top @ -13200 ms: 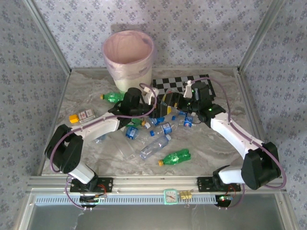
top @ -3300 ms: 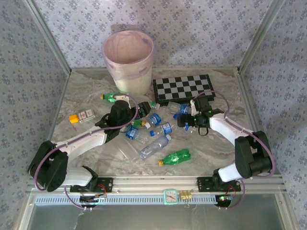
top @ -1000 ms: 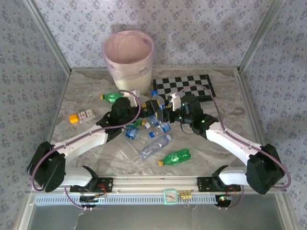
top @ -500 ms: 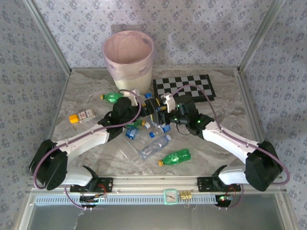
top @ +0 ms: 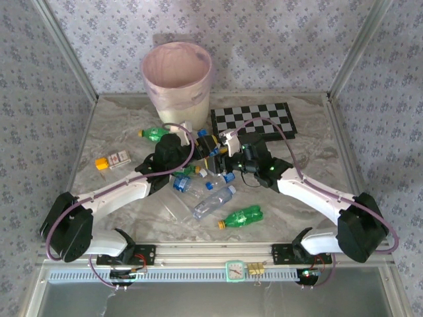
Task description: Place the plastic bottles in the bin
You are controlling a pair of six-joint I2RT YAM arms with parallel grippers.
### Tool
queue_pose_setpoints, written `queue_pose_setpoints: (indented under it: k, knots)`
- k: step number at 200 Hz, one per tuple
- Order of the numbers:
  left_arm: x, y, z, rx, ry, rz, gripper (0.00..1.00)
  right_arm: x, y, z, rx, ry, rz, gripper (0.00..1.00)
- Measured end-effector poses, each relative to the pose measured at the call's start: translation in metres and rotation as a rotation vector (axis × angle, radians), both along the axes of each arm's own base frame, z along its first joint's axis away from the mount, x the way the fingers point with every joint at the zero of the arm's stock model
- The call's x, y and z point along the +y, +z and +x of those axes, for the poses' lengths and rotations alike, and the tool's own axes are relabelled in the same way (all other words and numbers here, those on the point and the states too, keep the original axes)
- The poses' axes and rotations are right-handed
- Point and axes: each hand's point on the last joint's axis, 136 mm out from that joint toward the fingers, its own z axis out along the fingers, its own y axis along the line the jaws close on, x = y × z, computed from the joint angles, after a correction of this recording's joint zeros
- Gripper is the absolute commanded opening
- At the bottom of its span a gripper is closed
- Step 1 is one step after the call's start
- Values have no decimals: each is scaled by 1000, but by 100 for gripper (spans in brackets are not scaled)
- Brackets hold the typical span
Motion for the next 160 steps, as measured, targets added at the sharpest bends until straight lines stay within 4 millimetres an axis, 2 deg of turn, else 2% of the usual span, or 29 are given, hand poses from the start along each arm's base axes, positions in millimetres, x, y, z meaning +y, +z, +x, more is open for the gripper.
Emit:
queue_pose_setpoints:
  k: [27,49,85,122,144,160]
  knots:
    - [3,-1,3,1,17,5,46,0,0,0,-10,3,-6,79]
    - [11,-3,9,5,46,13,46,0,1,-1,-22,8,-12,87]
    - [34,-9,26,20,114,39,46,-6,8,-1,-35,-6,-11,94]
    - [67,-13,38,15,188,108,46,-25,19,11,-57,-72,2,98]
    - [79,5,41,-32,203,169,46,-43,15,20,-50,-143,-1,100]
    - [82,38,46,-123,207,210,46,-54,7,26,-30,-193,-11,100]
